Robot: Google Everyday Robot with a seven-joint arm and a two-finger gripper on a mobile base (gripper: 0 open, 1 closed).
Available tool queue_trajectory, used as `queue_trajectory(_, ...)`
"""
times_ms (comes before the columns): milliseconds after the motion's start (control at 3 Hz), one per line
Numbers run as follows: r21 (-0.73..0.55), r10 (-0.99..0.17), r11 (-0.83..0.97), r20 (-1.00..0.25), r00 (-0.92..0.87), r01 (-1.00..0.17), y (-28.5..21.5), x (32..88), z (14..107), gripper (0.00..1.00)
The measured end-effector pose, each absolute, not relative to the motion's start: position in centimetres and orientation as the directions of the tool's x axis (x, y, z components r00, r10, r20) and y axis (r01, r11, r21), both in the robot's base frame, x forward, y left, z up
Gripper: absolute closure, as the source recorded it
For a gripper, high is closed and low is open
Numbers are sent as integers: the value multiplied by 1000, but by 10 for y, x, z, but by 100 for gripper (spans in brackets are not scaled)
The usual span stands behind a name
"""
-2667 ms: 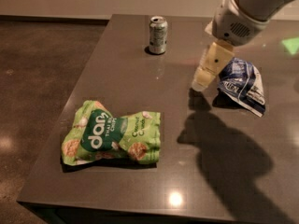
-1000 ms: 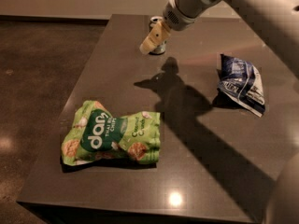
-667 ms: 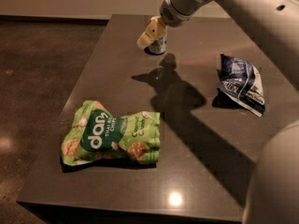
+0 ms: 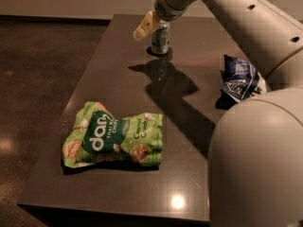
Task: Move 7up can near green rice chip bag
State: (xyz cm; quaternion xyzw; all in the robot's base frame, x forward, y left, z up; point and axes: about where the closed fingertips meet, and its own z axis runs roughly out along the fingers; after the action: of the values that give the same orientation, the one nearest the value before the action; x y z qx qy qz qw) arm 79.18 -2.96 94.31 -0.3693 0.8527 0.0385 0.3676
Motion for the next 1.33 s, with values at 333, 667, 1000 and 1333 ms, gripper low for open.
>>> queue_trajectory(333, -179, -590, 733, -647, -483, -657, -30, 809, 930, 0)
queue_trajectory(667, -160, -579, 741, -644, -500, -652, -34, 819, 921, 0)
queue_trajectory(1000, -143, -566, 749, -646, -512, -647, -38, 826, 915, 13)
queue_trajectory(1333, -131, -560, 741, -663, -498, -659, -37, 826, 919, 38)
